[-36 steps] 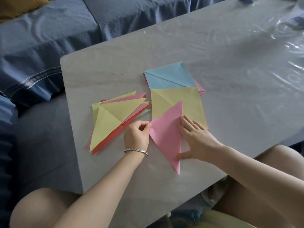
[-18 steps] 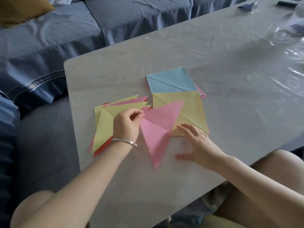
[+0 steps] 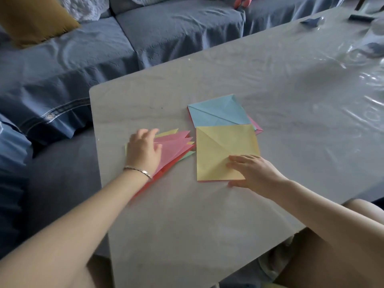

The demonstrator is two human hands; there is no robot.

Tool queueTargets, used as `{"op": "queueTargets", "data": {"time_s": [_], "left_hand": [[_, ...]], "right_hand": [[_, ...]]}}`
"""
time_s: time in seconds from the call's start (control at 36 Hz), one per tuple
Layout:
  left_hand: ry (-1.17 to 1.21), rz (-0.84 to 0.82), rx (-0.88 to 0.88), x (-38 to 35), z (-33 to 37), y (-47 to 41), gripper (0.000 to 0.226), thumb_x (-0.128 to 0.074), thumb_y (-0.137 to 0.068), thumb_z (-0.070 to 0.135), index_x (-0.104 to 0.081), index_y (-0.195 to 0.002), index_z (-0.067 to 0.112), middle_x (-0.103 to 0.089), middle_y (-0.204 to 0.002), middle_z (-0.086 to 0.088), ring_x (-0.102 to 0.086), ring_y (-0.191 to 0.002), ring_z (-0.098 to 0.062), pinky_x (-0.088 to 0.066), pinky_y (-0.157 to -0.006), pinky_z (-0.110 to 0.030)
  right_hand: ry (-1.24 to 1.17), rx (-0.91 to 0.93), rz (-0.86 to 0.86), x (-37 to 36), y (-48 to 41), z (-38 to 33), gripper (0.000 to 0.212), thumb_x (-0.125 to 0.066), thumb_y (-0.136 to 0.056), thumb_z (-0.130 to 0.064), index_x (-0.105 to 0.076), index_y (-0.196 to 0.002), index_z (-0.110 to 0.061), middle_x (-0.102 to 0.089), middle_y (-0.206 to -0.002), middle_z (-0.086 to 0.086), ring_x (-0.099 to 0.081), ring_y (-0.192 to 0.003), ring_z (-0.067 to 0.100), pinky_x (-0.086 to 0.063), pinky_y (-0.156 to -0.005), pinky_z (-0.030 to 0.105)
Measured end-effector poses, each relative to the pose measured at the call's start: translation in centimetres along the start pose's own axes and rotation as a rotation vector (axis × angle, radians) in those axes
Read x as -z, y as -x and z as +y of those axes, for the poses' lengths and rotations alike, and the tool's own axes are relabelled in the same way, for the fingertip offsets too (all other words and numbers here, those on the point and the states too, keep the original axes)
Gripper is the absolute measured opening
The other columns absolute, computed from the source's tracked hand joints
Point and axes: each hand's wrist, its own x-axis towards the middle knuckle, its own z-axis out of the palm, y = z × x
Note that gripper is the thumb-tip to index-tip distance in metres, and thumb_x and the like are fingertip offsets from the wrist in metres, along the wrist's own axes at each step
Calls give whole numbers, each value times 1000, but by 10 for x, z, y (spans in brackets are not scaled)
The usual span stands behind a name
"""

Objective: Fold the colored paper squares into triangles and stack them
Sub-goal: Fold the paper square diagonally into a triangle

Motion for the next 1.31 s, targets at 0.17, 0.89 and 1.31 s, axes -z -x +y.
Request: {"op": "queueTargets", "data": {"time_s": [0.17,0.89,1.31], "left_hand": [[325,-414,118,-26,59,40,41,-60,-85,22,-51,-124,14,-56,-116,-5,-55,-106,-21,-41,-90,-26],[607,-256,460,-41,83,33,33,-72,-72,14,-61,-102,9,-63,-86,1,-59,-83,-16,-42,-71,-22],[595,-392,329,-17,62,37,33,-69,-72,3,-56,-99,17,-59,-78,7,-56,-66,-6,-46,-57,-17]], "right_hand": [[-27,-8,27,-4,-2,2,51,-50,-90,-47,-45,-136,-25,-33,-148,-11,-33,-134,10,-29,-102,22],[-107,-6,65,-10,3,4,48,-53,-90,-42,-46,-134,-22,-38,-144,-12,-32,-133,5,-35,-98,23],[-298,127,382,-31,32,41,23,-68,-72,-14,-72,-94,-18,-67,-111,2,-65,-95,24,-48,-83,33]]}}
